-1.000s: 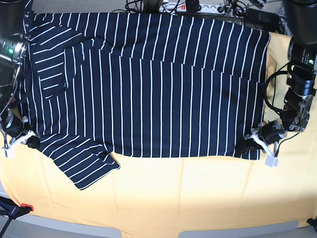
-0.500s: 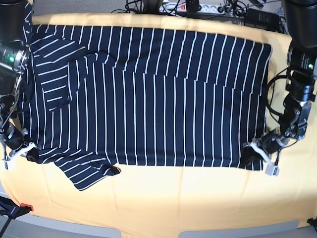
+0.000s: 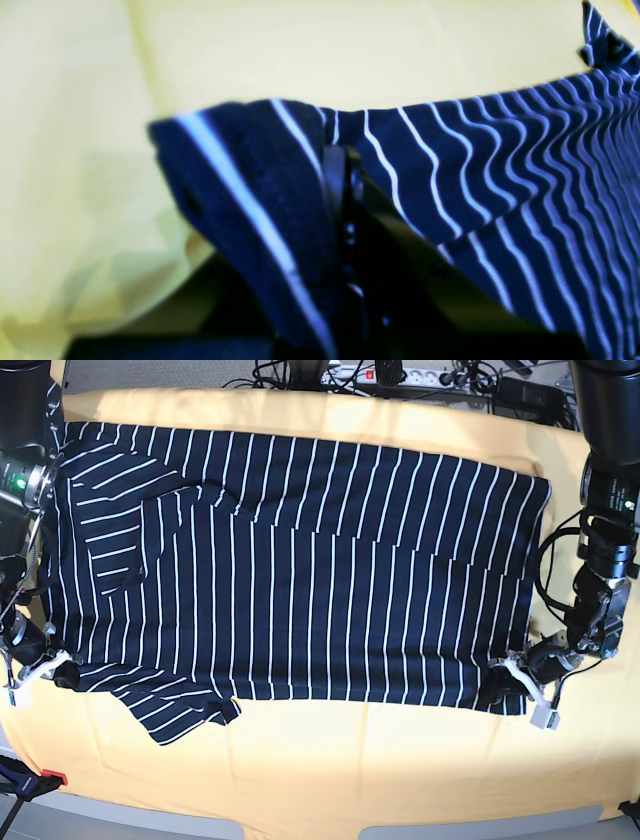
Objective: Fold the T-shirt properly
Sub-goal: 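Grasp the opposite side edge with both grippers, then lift the opposite edge and fold it over toward the first fold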
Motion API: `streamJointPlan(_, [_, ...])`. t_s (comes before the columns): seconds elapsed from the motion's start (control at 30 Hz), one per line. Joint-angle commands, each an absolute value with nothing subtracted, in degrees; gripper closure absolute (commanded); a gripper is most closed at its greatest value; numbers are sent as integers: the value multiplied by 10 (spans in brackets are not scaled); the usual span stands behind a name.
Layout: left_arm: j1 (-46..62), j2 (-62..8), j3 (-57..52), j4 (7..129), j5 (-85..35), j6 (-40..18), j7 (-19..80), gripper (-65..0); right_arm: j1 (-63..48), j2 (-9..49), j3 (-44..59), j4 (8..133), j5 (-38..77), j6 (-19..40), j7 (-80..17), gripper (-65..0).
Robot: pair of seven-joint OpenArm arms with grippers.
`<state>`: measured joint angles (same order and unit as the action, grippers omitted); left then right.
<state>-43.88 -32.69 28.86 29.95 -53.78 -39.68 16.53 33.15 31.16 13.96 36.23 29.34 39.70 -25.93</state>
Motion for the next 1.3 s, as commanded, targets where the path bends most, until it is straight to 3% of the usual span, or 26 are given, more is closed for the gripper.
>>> streamJointPlan(0.0, [-461, -337, 284, 305, -564, -400, 155, 0, 351, 326, 142, 379, 309, 400, -255, 0])
streamJointPlan(0.4, [-461, -337, 269, 325, -694, -400, 316, 0, 301, 350, 142, 446, 364, 400, -342, 0])
streamJointPlan(0.8, [-460, -347, 174, 364, -849, -400, 575, 0, 227, 362, 142, 575, 420, 400, -374, 0])
streamJointPlan(1.27, [-461, -376, 174, 364, -850, -400, 574, 0, 227, 378, 142, 595, 422, 400, -372, 0])
